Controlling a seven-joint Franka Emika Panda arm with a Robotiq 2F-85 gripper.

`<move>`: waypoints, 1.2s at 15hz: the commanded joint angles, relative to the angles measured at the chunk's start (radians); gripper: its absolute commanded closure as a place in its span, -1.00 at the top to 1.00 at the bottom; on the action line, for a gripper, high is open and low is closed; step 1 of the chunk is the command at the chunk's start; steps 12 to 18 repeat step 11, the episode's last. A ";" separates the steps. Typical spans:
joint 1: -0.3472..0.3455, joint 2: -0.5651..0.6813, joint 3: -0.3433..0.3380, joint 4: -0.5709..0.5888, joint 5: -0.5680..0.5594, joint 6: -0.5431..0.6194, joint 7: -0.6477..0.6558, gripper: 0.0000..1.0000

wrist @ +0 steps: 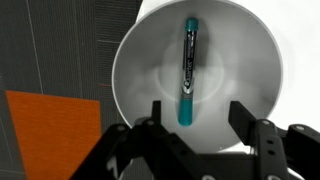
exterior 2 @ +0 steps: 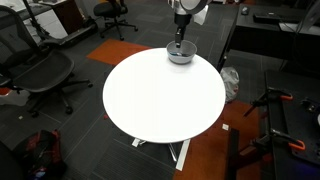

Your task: Pick the pen on the table and put it in the bowl

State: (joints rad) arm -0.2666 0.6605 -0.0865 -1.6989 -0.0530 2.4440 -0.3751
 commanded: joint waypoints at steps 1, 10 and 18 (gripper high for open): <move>-0.009 -0.015 0.011 -0.018 0.013 0.013 0.029 0.99; -0.006 0.004 0.008 0.003 -0.006 -0.003 0.013 1.00; -0.006 0.005 0.008 0.003 -0.006 -0.003 0.013 1.00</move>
